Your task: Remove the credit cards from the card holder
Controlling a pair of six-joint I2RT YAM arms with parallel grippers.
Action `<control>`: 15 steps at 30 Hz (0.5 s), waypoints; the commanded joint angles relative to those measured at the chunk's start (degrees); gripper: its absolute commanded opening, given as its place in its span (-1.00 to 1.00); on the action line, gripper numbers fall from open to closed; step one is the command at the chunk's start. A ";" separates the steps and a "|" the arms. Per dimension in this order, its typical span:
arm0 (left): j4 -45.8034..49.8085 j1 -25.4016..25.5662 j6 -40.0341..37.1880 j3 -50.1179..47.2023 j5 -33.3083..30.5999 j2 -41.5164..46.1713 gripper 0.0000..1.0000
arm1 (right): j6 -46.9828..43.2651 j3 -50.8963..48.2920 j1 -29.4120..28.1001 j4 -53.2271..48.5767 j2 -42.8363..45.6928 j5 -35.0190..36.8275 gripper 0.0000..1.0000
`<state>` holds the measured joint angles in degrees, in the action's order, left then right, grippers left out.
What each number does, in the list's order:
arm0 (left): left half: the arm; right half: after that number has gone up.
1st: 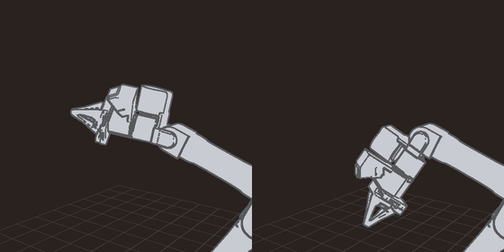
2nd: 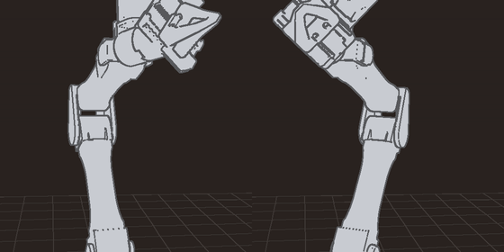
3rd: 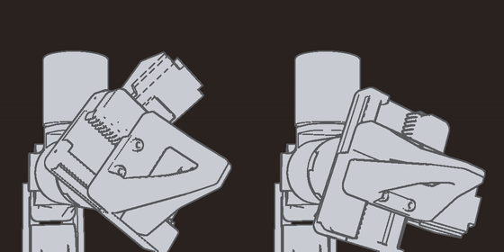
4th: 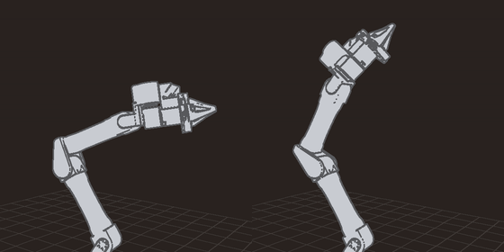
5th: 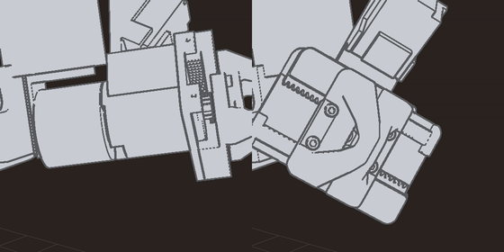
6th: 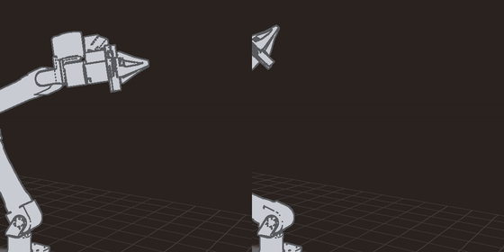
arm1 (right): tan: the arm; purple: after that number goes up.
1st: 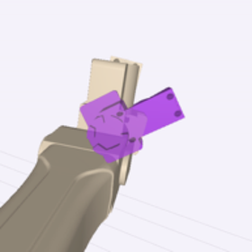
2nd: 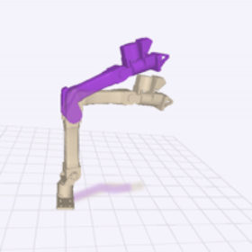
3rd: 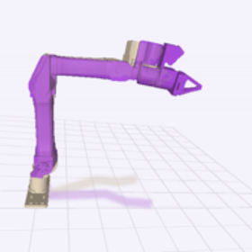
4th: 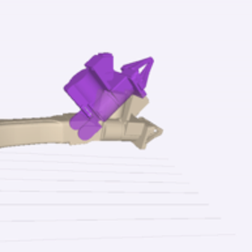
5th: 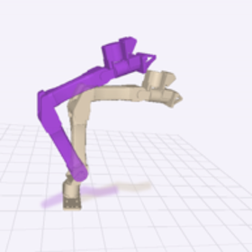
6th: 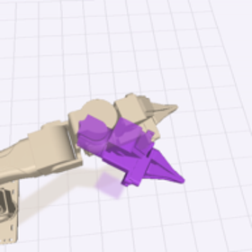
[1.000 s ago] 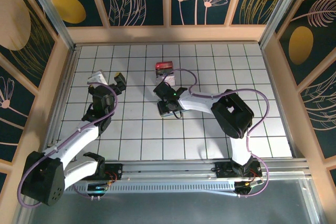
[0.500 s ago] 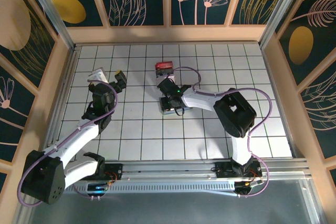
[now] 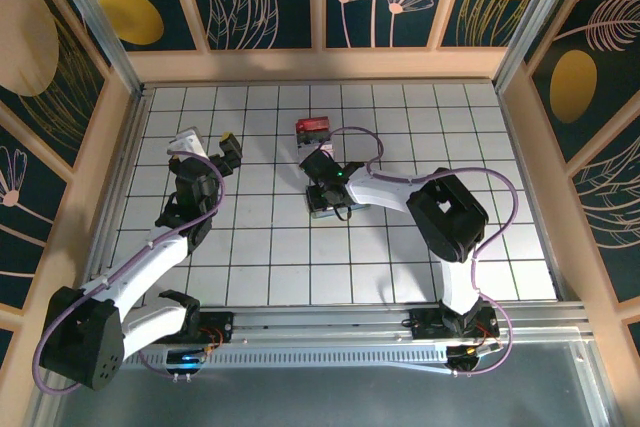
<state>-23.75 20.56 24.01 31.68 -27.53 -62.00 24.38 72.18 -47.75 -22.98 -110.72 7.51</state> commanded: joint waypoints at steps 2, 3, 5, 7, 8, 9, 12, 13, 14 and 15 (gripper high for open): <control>0.01 -0.43 -1.14 1.67 0.06 0.06 0.98 | 0.05 1.38 0.20 -2.59 3.11 3.25 0.08; -0.07 -0.43 -1.14 1.66 0.06 0.12 0.98 | 0.10 1.34 0.20 -2.68 3.15 3.52 0.09; -0.03 -0.42 -1.16 1.62 0.12 0.12 0.97 | 0.06 1.44 0.20 -2.85 3.24 4.09 0.09; -0.06 -0.43 -1.16 1.64 0.19 0.12 0.97 | 0.14 1.54 0.20 -3.23 3.25 4.93 0.09; -0.03 -0.41 -1.15 1.65 0.21 0.16 0.98 | 0.12 1.63 0.20 -3.43 3.30 5.06 0.09; -0.07 -0.43 -1.22 1.63 0.23 0.18 0.98 | 0.14 1.66 0.20 -3.45 3.39 5.36 0.10; -0.06 -0.40 -1.24 1.77 0.24 0.18 0.98 | 0.14 1.65 0.20 -3.73 3.64 5.75 0.13; -0.04 -0.41 -1.20 1.78 0.24 0.19 0.98 | 0.15 1.66 0.20 -3.74 3.66 5.95 0.14; -0.01 -0.43 -1.24 1.64 0.28 0.13 0.98 | 0.23 1.65 0.20 -3.76 3.83 6.05 0.15; -0.01 -0.43 -1.24 1.71 0.28 0.17 0.97 | 0.13 1.65 0.20 -3.74 3.88 6.18 0.15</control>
<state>-23.75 20.56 23.59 31.68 -27.49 -62.00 24.36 72.29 -47.75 -24.88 -109.21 11.11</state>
